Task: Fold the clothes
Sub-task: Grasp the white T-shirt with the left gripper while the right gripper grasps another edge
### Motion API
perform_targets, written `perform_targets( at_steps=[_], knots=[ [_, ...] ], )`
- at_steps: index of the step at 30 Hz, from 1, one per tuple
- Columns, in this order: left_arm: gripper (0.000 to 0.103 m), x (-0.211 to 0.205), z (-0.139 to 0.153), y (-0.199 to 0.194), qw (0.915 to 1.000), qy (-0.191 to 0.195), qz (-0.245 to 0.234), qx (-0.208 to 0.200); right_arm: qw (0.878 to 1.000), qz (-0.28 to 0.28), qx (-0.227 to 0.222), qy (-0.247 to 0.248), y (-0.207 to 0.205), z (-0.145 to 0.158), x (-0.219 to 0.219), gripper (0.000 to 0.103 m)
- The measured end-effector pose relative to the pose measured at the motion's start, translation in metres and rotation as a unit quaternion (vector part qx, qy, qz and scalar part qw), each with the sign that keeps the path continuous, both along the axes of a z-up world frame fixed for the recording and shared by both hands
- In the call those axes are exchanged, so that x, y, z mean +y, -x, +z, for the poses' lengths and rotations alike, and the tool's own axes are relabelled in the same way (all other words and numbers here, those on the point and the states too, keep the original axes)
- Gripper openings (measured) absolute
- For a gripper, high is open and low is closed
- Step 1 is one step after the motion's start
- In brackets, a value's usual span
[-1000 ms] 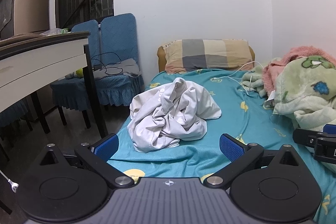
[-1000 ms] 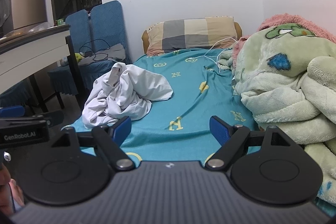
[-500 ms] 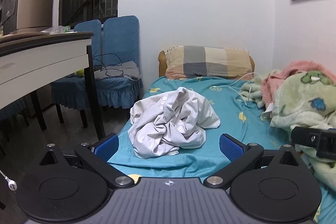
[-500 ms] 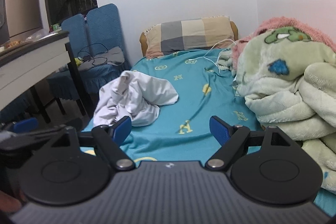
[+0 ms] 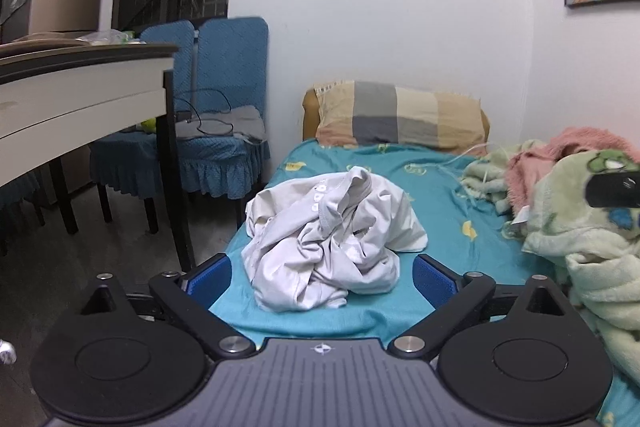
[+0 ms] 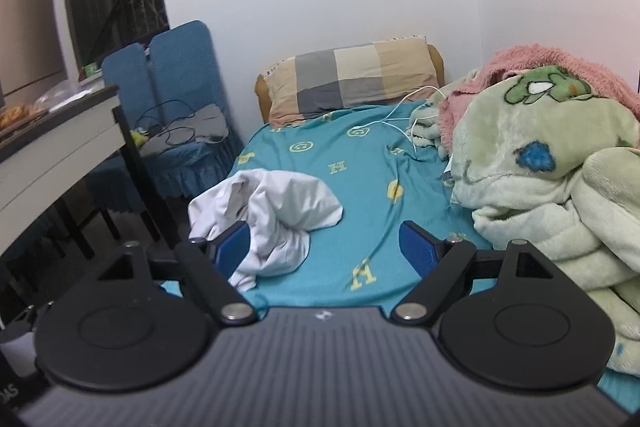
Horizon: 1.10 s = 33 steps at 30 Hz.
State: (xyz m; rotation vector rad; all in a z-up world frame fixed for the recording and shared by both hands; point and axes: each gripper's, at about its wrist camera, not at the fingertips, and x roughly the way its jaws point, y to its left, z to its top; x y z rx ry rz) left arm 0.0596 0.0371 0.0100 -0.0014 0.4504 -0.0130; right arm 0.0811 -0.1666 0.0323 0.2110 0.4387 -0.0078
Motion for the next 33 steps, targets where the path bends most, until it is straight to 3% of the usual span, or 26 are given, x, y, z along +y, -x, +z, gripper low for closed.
perform_targets(
  at_steps=[5, 10, 13, 15, 17, 18, 20, 26, 33],
  knots=[
    [0.084, -0.011, -0.021, -0.09, 0.9987, -0.047, 0.006, 0.019, 1.0, -0.001, -0.002, -0.001, -0.03, -0.041, -0.02, 0.083],
    [0.081, -0.022, -0.052, -0.172, 0.9969, -0.077, -0.011, 0.015, 1.0, -0.004, 0.018, -0.018, -0.058, -0.083, -0.043, 0.083],
    [0.071, -0.027, -0.075, -0.216, 0.9958, -0.086, -0.024, 0.018, 0.999, -0.002, 0.026, -0.023, -0.078, -0.101, -0.052, 0.083],
    [0.046, -0.026, -0.087, -0.24, 0.9956, -0.084, -0.034, 0.027, 0.999, 0.001, 0.029, -0.027, -0.09, -0.111, -0.054, 0.083],
    [0.031, -0.023, -0.091, -0.251, 0.9963, -0.073, -0.038, 0.024, 0.999, 0.005, 0.035, -0.03, -0.099, -0.12, -0.055, 0.083],
    [0.02, -0.019, -0.091, -0.251, 0.997, -0.062, -0.041, 0.017, 0.999, 0.005, 0.041, -0.031, -0.103, -0.124, -0.056, 0.083],
    [0.01, -0.013, -0.082, -0.246, 0.9981, -0.037, -0.049, 0.003, 0.998, 0.005, 0.048, -0.037, -0.108, -0.129, -0.057, 0.083],
    [0.008, 0.003, -0.025, -0.174, 0.9946, 0.029, -0.085, -0.052, 0.998, 0.007, 0.025, -0.048, -0.101, -0.122, -0.059, 0.083],
    [0.007, 0.023, 0.043, -0.069, 0.981, 0.087, -0.136, -0.107, 0.998, 0.019, -0.031, -0.048, -0.065, -0.098, -0.054, 0.083]
  ],
)
